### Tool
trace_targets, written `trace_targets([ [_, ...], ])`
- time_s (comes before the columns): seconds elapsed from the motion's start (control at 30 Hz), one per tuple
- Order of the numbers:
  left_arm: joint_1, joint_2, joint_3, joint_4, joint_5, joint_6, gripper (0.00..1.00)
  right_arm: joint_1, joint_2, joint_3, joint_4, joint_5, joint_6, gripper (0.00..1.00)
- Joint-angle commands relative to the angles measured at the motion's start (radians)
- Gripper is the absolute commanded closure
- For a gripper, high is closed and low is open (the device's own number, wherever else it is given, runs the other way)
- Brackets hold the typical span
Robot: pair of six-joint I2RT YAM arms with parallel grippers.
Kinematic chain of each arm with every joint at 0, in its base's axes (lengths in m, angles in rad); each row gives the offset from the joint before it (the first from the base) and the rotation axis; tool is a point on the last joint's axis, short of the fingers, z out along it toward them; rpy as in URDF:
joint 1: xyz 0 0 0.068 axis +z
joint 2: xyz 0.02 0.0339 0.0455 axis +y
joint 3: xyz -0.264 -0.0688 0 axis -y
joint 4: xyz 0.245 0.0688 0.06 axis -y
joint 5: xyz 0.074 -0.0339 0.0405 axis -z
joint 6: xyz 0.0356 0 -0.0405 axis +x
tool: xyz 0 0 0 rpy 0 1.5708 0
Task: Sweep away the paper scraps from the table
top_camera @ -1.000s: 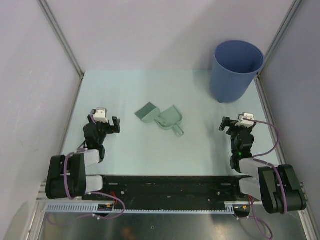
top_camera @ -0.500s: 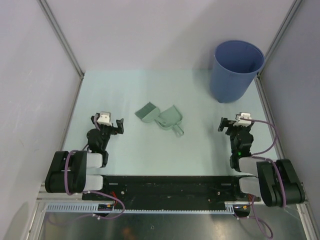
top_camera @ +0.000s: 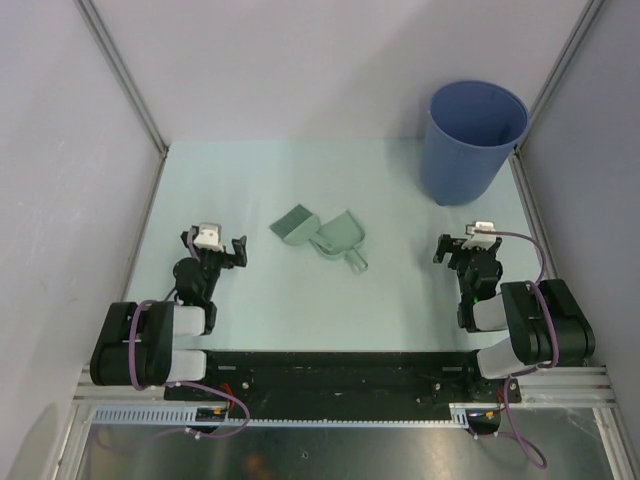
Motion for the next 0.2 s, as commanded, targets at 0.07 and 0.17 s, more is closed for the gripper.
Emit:
trace_targets([
  [0.07, -0.001, 0.000, 0.012, 0.053, -0.019, 0.001, 0.00, -0.005, -0.013, 0.018, 0.036, -0.014, 0.008, 0.00],
  [0.17, -0.001, 0.000, 0.011, 0.053, -0.019, 0.001, 0.00, -0.007, -0.012, 0.018, 0.039, -0.012, 0.008, 0.00],
])
